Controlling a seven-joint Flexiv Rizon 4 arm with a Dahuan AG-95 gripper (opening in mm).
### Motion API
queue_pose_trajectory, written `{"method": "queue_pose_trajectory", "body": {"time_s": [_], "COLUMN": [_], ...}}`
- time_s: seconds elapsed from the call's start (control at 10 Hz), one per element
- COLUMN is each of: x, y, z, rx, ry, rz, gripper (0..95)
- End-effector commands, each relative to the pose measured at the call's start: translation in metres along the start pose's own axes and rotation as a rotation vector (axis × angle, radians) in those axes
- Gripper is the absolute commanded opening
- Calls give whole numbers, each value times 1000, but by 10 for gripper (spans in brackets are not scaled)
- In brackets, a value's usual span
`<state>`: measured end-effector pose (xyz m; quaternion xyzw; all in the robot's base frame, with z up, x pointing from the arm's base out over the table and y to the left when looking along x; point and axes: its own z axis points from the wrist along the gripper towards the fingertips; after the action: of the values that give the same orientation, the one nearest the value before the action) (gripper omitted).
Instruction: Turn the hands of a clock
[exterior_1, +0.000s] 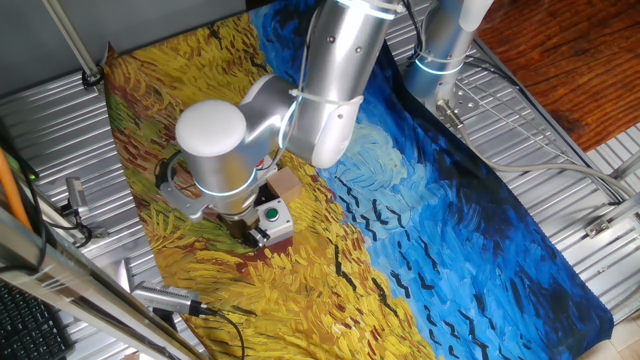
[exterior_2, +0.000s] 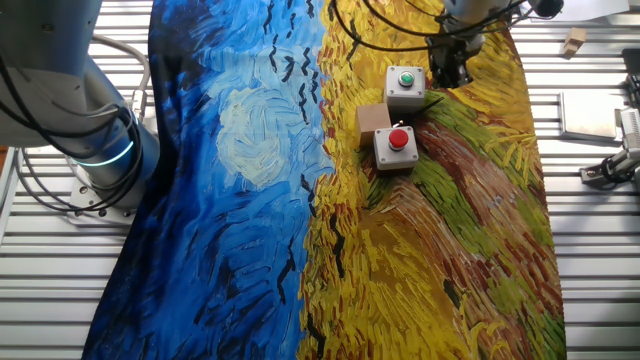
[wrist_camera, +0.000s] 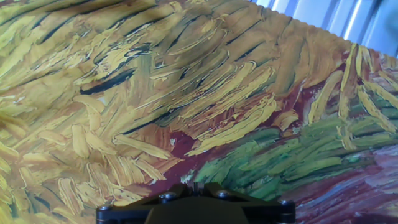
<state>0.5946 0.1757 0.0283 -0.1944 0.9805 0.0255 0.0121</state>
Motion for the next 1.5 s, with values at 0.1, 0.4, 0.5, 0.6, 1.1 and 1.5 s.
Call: {"method": "queue_pose_trajectory", "body": {"time_s": [0.1, 0.4, 0.5, 0.6, 1.1, 1.5], "x": [0, 0, 0, 0, 10, 23], "y": [-6, -8, -8, -8, -41, -71], "z": [2, 5, 6, 8, 5, -4], "rx": [-11, -12, -12, -13, -14, -15], "ry": [-3, -5, -5, -6, -7, -8], "rz": [-12, -9, -9, -7, -53, -90], "gripper": [0, 0, 0, 0, 0, 0]}}
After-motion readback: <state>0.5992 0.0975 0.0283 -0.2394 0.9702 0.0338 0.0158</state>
